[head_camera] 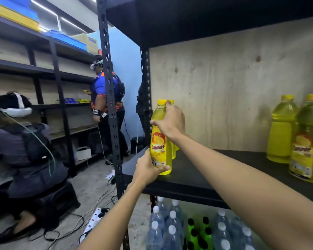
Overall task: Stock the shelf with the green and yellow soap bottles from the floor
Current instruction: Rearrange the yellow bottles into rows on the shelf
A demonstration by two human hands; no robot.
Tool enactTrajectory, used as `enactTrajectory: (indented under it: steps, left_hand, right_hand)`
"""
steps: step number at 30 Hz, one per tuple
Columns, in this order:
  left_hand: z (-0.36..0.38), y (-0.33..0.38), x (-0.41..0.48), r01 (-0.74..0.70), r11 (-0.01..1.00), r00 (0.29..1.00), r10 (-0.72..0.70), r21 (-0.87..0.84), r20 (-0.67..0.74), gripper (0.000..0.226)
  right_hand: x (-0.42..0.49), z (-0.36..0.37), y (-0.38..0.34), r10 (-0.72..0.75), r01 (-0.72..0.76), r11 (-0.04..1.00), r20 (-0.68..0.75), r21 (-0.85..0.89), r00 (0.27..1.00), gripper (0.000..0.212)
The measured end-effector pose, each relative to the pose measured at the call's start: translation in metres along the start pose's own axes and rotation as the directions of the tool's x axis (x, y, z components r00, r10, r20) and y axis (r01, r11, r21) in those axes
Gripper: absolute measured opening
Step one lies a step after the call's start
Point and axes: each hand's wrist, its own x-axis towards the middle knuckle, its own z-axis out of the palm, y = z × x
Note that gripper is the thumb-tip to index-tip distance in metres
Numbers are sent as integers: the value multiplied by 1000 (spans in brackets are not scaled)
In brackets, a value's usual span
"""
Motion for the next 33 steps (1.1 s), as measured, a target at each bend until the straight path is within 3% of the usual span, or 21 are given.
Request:
enactTrajectory:
  steps: [11,18,22,25,27,29,33]
  left_hand:
    - [-11,-23,3,-28,999,1000,27,-43,-3,67]
    - [-9,-16,-14,-3,999,1000,3,-32,-17,60]
    - [0,9,-40,-49,997,979,58,54,-193,90]
    - [17,42,-64,-234,969,904,248,82,-347,75]
    - [37,69,-74,-382,923,872,378,49,-310,55]
    - [66,100,-82,-456,887,881,439,-75,-175,46]
    - [132,171,-101,-393,854,893,442,-341,79,38]
  right_hand:
    - [4,20,-11,-14,14,998,4,-55,1000,79]
    - [-5,11,-5,25,-29,998,90,50,996,98]
    - [-25,-36,23,50,-58,996,115,68,992,87]
    - [-50,-90,55,104,-113,990,112,82,988,65]
    - [-68,-132,79,122,-128,990,86,64,989,53]
    - [-81,-175,104,141,-141,990,25,4,990,47]
    - [-91,-254,148,177,-192,967,-103,-169,979,46]
